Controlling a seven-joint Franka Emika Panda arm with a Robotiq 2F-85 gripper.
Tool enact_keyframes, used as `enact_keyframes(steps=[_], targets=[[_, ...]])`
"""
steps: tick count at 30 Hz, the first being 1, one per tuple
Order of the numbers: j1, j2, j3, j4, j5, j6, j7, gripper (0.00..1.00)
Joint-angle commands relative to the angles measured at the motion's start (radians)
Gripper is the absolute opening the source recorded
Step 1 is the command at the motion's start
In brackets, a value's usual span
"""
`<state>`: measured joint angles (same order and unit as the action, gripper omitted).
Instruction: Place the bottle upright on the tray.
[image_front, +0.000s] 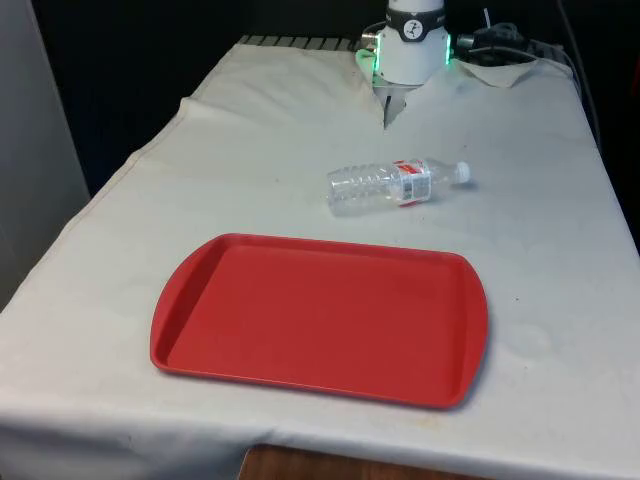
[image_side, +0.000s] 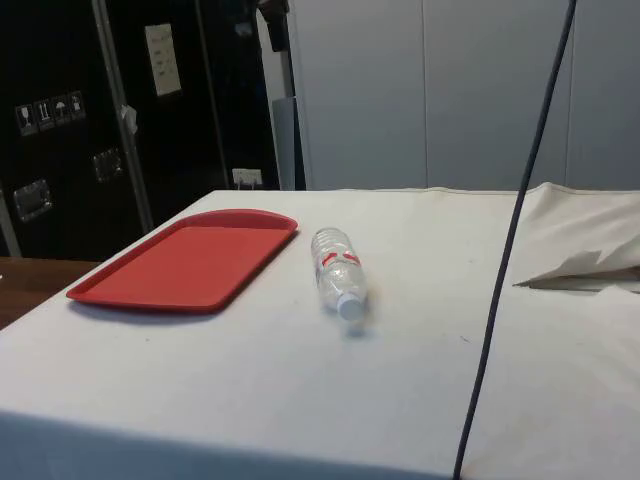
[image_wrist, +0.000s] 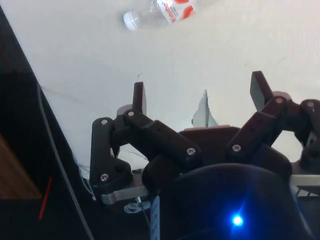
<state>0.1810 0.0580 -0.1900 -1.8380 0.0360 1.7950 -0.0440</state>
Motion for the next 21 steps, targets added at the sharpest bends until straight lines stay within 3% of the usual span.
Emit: enact_keyframes(steps=[1,9,21], targets=[[0.000,-0.003,0.000,-0.002,0.000,-0.002,0.001,1.00],[0.001,-0.064,0.005,-0.070,-0.005,0.012,0.010,1.00],[0.001,-0.105,0.012,-0.116,-0.012,0.029,0.014,1.00]])
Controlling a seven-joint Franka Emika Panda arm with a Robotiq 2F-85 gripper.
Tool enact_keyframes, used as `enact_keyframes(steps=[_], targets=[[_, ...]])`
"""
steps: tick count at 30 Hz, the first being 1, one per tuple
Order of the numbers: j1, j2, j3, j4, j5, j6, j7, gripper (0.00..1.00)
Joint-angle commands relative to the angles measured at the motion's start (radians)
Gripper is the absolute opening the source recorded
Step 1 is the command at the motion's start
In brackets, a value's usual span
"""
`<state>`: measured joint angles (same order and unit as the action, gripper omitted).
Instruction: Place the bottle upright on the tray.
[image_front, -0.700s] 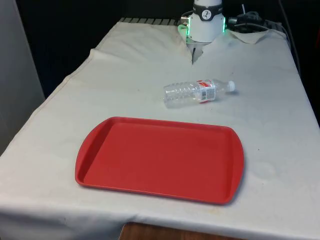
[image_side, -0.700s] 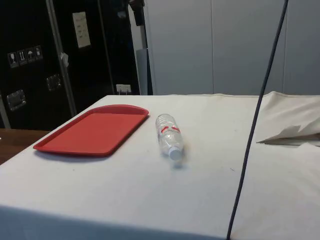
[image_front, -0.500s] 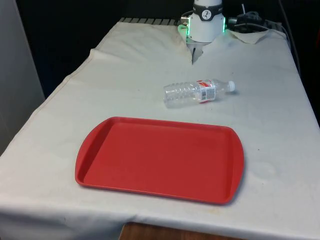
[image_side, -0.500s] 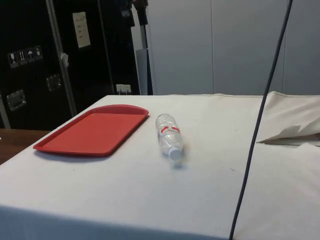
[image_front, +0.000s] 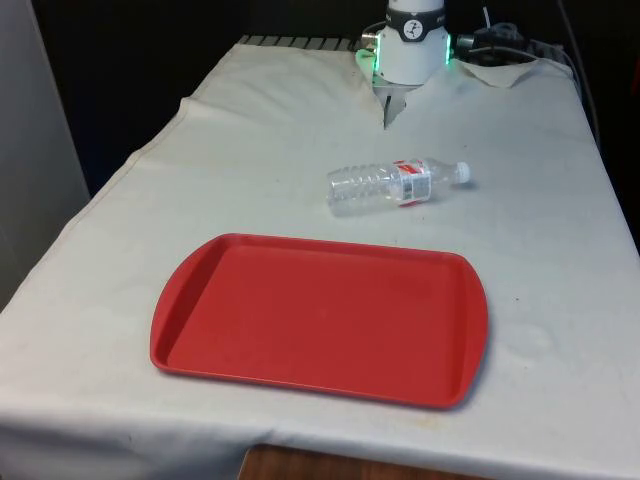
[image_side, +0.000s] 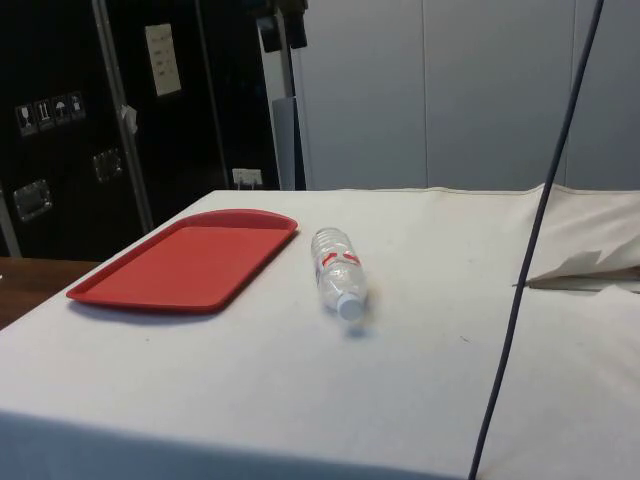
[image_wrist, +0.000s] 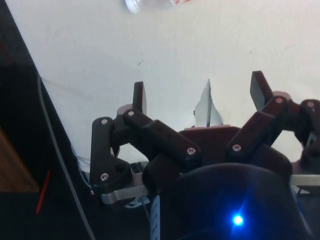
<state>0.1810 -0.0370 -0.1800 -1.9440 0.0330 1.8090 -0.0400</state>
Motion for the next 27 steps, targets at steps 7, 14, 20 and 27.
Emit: enact_keyframes(steps=[7,14,20,27], targets=[[0.001,-0.042,0.012,-0.050,-0.018,0.042,0.026,1.00],[0.000,-0.064,0.018,-0.078,-0.029,0.075,0.048,1.00],[0.000,-0.076,0.019,-0.095,-0.034,0.102,0.061,1.00],[-0.001,-0.089,0.020,-0.112,-0.039,0.130,0.074,1.00]])
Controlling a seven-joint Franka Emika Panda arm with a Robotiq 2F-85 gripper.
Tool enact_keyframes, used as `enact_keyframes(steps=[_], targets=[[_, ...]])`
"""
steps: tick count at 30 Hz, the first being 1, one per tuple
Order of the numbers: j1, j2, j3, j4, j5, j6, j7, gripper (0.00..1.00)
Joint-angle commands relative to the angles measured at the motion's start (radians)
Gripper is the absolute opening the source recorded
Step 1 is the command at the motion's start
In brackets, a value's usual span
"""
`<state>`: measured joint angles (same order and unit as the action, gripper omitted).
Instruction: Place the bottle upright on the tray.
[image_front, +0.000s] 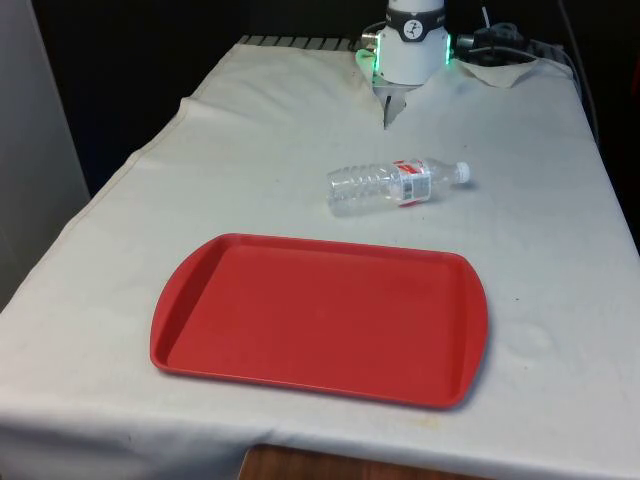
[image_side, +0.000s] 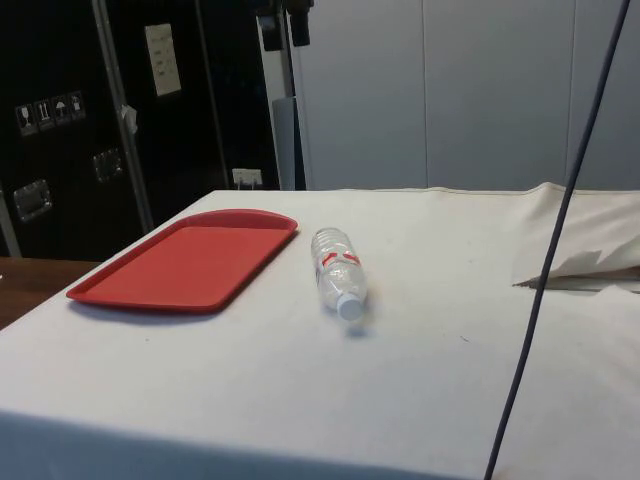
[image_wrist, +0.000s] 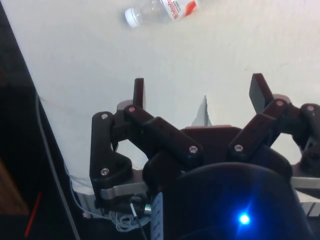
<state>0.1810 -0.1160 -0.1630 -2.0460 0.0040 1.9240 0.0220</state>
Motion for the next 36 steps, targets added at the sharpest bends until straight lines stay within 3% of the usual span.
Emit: enact_keyframes(steps=[1,15,16,25,36], targets=[[-0.001,-0.012,0.003,-0.013,-0.011,0.020,0.015,1.00],[-0.002,-0.083,0.008,-0.103,-0.034,0.083,0.037,1.00],[0.000,-0.070,0.004,-0.089,-0.021,0.066,0.024,1.00],[-0.003,-0.144,0.010,-0.186,-0.051,0.132,0.047,1.00],[-0.001,-0.165,0.010,-0.225,-0.046,0.157,0.042,1.00]])
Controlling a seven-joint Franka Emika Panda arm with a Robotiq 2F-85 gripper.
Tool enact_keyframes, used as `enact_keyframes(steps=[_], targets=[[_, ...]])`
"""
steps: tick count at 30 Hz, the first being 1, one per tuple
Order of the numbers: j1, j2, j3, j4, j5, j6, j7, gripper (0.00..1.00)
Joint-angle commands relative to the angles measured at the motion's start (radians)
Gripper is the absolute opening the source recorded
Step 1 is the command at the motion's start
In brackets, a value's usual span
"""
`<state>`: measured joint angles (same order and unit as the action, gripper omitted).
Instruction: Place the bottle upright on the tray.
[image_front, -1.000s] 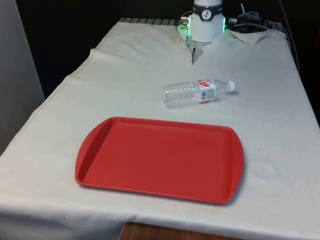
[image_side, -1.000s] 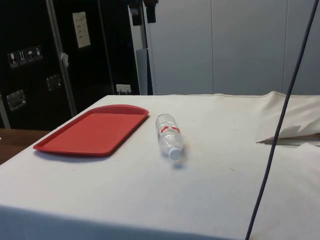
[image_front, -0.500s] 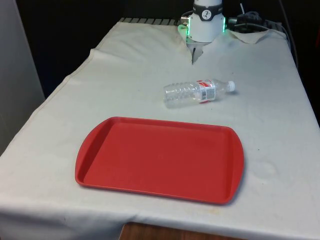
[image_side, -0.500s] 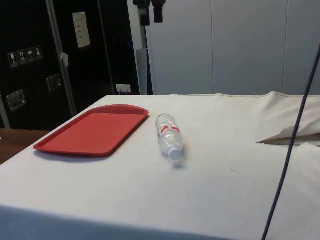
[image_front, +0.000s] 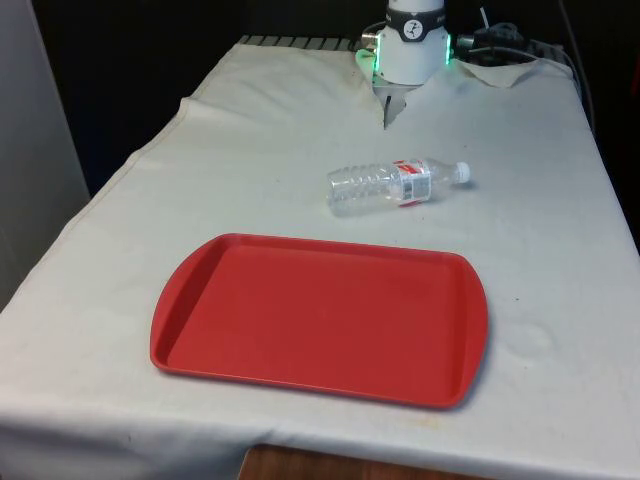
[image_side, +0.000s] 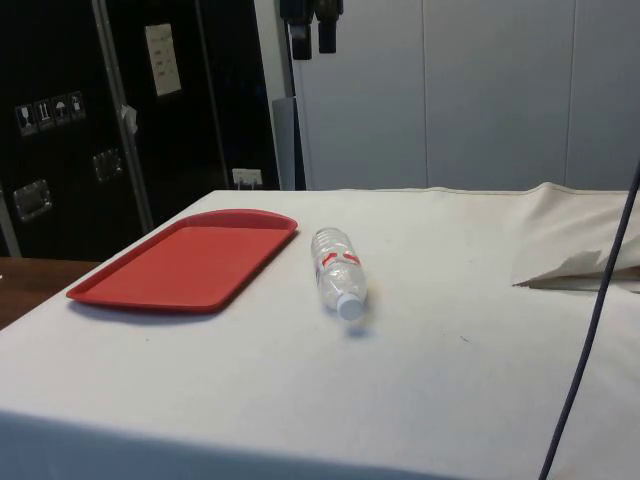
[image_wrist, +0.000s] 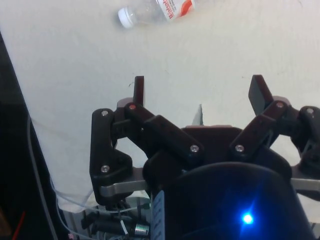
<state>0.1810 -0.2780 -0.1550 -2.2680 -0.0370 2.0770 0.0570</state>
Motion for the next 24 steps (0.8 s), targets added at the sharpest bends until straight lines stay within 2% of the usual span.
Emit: enact_keyframes(steps=[1,15,24], targets=[[-0.002,-0.003,0.002,-0.003,-0.004,0.003,0.006,1.00],[-0.001,0.000,0.000,-0.001,0.000,-0.001,-0.003,1.00],[-0.003,-0.022,0.000,-0.028,-0.003,-0.002,-0.008,1.00]])
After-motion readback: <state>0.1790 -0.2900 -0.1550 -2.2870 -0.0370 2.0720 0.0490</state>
